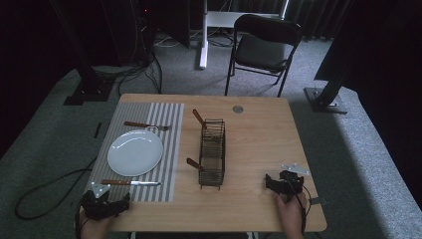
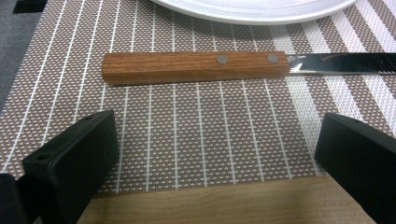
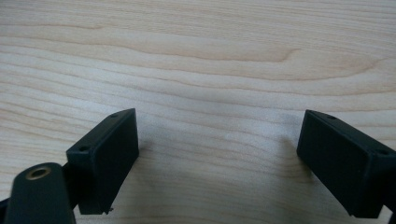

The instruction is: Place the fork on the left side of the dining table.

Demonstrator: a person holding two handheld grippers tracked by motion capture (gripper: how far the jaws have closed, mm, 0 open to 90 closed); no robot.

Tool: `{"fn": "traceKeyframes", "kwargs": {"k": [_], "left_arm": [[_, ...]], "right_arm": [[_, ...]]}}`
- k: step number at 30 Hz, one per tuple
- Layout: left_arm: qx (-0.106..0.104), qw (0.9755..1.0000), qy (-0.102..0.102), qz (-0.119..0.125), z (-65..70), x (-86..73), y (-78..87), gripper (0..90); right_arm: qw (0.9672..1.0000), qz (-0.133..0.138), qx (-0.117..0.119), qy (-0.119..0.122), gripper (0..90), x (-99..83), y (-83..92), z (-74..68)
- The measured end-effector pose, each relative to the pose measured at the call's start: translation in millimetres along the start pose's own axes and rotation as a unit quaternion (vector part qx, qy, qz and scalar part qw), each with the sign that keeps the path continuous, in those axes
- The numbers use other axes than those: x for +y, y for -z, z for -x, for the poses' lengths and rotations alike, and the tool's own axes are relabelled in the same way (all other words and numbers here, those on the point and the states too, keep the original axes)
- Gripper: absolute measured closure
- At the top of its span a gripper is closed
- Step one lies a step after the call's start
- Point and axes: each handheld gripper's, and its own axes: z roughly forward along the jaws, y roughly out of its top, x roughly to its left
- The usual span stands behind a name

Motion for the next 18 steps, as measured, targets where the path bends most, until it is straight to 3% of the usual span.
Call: {"fn": "traceKeyframes", "kwargs": {"k": [8, 18], "left_arm": [[0.004, 0.9998, 0.004, 0.018, -1.2, 0.9, -5.2, 0.0], [0.013, 0.9998, 0.013, -0.005, 0.0, 10.2, -9.1, 0.0]], "right_arm": [[1.0000, 0.000, 0.000, 0.000, 12.3, 0.0, 0.0, 0.0], [1.0000, 0.000, 0.000, 0.000, 12.3, 0.0, 0.0, -0.1]]}}
